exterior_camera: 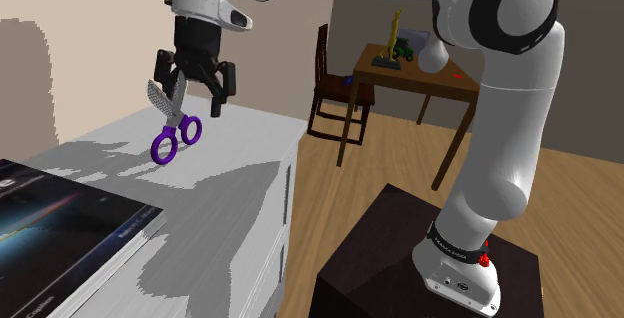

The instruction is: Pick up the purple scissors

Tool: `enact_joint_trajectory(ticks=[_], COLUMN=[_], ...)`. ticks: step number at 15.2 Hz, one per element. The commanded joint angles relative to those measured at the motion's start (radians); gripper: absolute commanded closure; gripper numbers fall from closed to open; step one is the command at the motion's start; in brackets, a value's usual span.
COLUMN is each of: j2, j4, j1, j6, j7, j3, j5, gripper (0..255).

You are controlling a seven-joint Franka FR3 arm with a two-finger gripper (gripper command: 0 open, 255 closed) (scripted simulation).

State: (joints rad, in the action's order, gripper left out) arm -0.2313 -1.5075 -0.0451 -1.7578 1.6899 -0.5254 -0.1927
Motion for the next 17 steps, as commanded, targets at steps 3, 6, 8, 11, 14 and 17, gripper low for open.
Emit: enact_joint_trajectory(ticks=[3,6,8,11,14,17], j2=[0.005,0.008,0.008,0.008,0.004,0.0], j4=[-0.04,-0.043,-0.043,-0.043,-0.026,0.019], j1=[0.002,0.003,0.003,0.003,0.001,-0.001], j6=[-0.035,-0.035,-0.035,-0.035,-0.022,0.018], j7=[-0.009,-0.01,-0.01,-0.01,-0.005,0.006], j3=[0.0,0.001,0.001,0.001,0.0,-0.001], j5=[-0.004,-0.006,-0.006,-0.006,-0.003,0.001], gripper=[0,255,255,255,255,255])
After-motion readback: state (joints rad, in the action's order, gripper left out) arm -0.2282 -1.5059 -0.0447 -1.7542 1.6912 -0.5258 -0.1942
